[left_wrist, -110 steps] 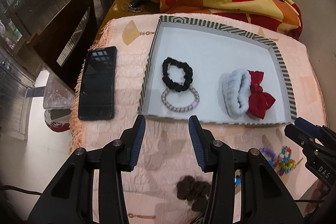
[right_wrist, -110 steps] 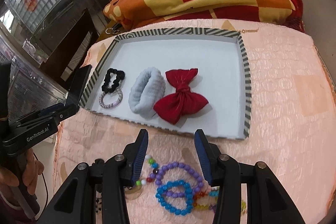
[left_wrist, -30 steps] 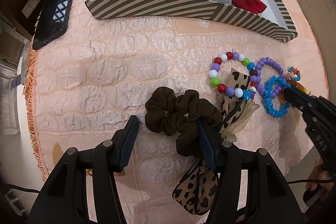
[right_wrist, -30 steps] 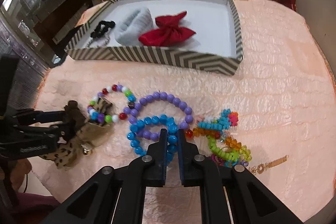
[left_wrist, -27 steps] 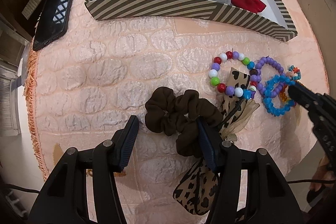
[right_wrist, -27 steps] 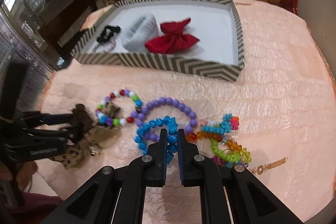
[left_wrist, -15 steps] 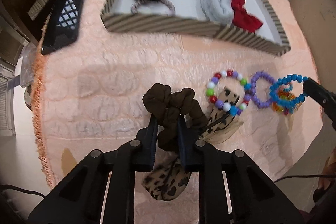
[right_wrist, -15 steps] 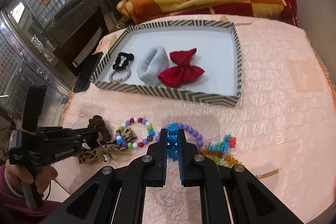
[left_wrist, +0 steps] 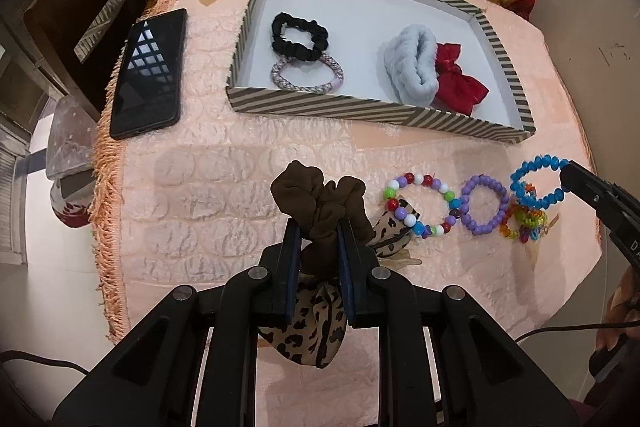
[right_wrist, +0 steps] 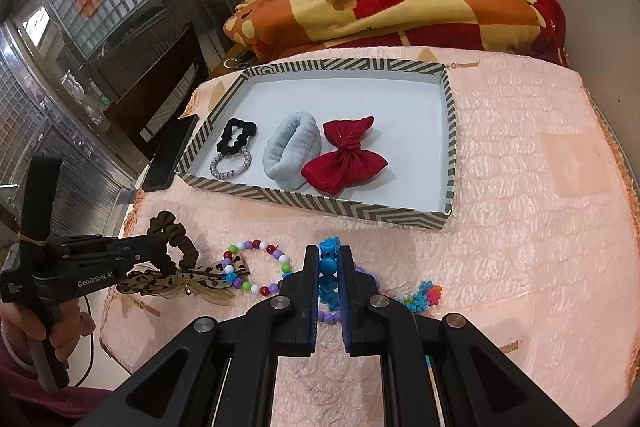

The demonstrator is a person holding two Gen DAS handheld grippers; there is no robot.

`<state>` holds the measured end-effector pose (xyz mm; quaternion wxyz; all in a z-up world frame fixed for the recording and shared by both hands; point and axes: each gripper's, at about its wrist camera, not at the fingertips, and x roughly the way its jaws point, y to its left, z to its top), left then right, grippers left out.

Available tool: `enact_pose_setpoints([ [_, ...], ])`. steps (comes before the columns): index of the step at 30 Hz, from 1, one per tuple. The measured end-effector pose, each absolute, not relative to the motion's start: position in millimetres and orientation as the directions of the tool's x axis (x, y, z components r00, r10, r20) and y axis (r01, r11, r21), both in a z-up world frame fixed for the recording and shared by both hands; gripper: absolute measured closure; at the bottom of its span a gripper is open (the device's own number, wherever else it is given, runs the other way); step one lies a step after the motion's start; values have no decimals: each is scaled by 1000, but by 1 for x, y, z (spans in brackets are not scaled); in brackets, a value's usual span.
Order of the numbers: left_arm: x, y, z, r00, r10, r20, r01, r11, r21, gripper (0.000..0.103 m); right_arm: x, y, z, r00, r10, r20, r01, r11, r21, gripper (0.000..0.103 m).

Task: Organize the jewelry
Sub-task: 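Grasp the brown scrunchie with the left tool while the right tool grasps the blue beaded bracelet, then carry the brown scrunchie and blue bracelet into the tray and open both tools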

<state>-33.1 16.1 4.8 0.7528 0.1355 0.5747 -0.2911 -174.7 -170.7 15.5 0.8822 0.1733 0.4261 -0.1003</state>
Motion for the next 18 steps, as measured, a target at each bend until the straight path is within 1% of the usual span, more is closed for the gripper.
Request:
enact_pose_setpoints([
  [18,-18,28,28,236,-279,-931,553,826,-108,87,-165,-171,25,633,-26,-774,296,932,211,95],
])
